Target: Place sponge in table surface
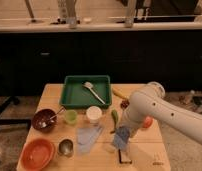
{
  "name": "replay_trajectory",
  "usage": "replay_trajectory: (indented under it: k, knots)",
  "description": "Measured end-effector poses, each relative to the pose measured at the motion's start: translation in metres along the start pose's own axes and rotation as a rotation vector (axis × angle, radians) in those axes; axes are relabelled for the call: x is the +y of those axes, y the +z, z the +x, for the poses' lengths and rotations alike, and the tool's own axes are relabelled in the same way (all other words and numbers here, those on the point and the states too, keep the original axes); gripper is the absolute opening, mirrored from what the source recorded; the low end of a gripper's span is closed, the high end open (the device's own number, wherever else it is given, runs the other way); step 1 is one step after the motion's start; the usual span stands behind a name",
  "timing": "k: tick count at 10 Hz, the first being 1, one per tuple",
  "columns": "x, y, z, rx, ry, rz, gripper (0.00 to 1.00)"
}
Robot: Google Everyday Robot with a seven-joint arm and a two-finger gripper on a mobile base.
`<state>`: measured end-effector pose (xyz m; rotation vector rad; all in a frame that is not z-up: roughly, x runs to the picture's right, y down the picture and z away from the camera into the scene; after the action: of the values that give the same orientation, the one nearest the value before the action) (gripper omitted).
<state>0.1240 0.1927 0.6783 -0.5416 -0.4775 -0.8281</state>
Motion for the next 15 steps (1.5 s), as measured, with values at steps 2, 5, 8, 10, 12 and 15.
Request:
replay_trajectory:
  k: [2, 5, 8, 10, 12, 15]
  knots:
    - [0.007, 0.006, 0.003, -0.004, 0.021, -0.007, 0.0]
    - [0.012, 0.013, 0.007, -0.01, 0.041, -0.019, 0.0]
    - [0.013, 0.019, 0.01, -0.015, 0.049, -0.037, 0.0]
    - [0.015, 0.018, 0.01, -0.014, 0.052, -0.037, 0.0]
    - [0.013, 0.019, 0.01, -0.015, 0.049, -0.036, 0.0]
    - [0.013, 0.017, 0.016, -0.009, 0.07, -0.035, 0.0]
